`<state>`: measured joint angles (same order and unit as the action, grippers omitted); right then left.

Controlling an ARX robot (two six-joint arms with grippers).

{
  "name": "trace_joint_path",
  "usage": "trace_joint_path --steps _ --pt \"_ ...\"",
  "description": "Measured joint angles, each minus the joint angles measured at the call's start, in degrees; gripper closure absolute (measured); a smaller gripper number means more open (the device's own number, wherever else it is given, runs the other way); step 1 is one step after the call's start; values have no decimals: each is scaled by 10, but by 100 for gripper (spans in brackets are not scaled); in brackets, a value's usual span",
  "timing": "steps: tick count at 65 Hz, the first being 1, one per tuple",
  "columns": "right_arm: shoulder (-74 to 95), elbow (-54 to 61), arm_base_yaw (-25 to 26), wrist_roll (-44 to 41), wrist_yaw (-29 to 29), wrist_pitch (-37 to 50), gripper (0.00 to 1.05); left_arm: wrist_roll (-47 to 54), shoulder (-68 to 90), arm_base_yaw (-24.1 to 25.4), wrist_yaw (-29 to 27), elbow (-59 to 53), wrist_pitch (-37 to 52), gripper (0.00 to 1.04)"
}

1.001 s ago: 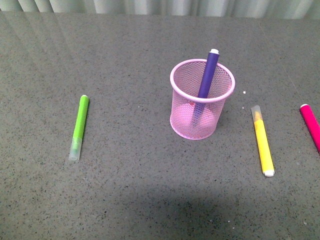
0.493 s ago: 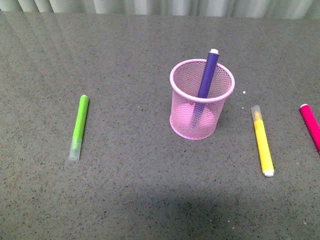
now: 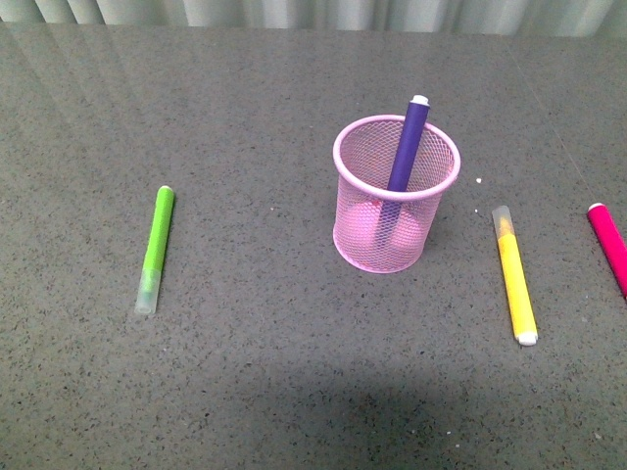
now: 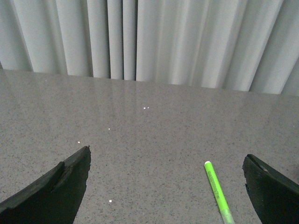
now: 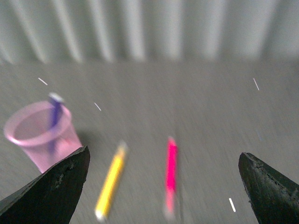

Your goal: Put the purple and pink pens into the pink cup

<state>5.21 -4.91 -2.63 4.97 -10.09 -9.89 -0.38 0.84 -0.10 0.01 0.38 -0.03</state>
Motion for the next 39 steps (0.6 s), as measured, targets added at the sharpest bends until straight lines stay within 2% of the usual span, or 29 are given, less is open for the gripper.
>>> trace_joint_path --steps 1,3,6,14,19,22,28,39 --pt "34 -22 -3 16 -42 -47 7 0 0 0 0 0 0 8" --pt "87 -54 1 33 -89 -105 7 0 0 0 -2 0 0 8" --pt "156 -88 24 31 -102 -139 7 0 0 0 -1 0 0 8" --pt "290 -167 104 -30 -30 -77 7 0 0 0 0 0 0 8" --pt "391 -254 136 -107 23 -22 7 0 0 0 0 0 0 8" --pt "474 -328 136 -158 46 -9 7 0 0 0 0 0 0 8" --pt "578 -403 126 -207 68 -19 7 0 0 0 0 0 0 8" --pt "721 -454 103 -249 68 -38 7 0 0 0 0 0 0 8"
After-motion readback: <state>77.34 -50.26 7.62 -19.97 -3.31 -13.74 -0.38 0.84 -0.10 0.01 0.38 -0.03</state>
